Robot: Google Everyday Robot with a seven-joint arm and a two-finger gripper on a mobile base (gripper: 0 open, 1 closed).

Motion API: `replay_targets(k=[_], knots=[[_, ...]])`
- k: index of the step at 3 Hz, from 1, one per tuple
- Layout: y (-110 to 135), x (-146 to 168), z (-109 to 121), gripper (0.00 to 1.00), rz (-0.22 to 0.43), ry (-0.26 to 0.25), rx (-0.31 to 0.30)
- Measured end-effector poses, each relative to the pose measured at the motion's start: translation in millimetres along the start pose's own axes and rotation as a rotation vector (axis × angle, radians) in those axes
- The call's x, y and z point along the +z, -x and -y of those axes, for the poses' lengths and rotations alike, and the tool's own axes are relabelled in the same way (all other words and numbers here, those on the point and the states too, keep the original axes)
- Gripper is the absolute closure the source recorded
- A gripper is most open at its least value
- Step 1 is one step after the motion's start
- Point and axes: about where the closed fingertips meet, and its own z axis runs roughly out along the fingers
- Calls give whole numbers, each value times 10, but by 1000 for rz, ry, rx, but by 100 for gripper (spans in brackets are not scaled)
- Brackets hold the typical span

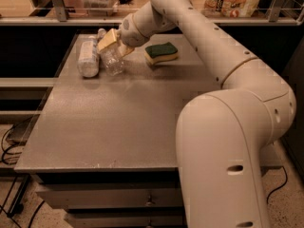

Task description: Move water bottle near blue plastic bottle

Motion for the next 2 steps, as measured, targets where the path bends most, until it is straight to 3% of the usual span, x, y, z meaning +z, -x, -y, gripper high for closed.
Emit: replay_targets(k=[1,2], knots=[[-1,22,-8,0,-2,2,-1],[-2,25,-9,0,-2,2,-1]])
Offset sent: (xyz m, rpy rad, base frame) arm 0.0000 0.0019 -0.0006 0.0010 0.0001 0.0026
